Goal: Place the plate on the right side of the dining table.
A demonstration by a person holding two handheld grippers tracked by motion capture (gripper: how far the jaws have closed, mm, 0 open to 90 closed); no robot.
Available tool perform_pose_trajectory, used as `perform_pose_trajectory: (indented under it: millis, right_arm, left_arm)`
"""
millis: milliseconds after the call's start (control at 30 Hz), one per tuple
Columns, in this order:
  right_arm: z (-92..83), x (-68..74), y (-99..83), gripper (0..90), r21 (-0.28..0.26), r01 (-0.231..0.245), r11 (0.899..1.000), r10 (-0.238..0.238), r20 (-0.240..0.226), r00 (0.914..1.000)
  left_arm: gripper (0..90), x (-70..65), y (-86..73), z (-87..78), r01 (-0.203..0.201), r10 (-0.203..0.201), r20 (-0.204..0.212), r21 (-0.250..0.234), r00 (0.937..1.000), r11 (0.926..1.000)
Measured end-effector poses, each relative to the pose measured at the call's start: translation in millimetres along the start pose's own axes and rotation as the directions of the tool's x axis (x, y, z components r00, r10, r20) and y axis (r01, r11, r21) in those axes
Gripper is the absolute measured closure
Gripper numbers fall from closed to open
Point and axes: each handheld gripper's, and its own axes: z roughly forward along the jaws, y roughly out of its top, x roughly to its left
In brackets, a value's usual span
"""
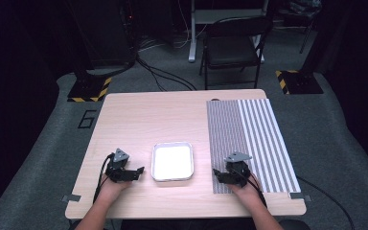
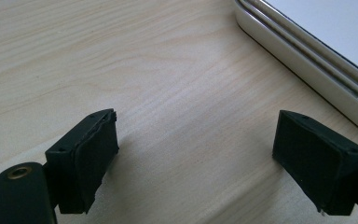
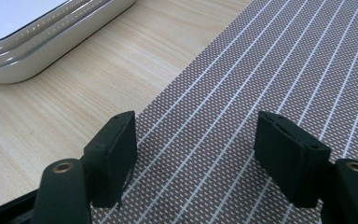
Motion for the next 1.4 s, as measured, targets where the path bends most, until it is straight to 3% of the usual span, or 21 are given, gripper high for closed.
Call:
perform_pose_trajectory:
  millis: [567, 1400]
  right_arm:
    - [0.0, 0.1, 0.0, 29.4, 0.000, 0.000, 1.000, 0.000, 0.001, 1.0000]
    - [0.0, -0.4, 0.3, 27.6, 0.005, 0.000, 1.000, 0.000, 0.000, 1.0000]
  left_arm:
    - [11.4, -0.3, 0.8, 0.4, -0.013, 0.013, -0.001, 0.010, 0.9999, 0.9999]
    - [12.0, -0.7, -0.1, 0.1, -0.001, 0.001, 0.004, 0.002, 1.0000, 1.0000]
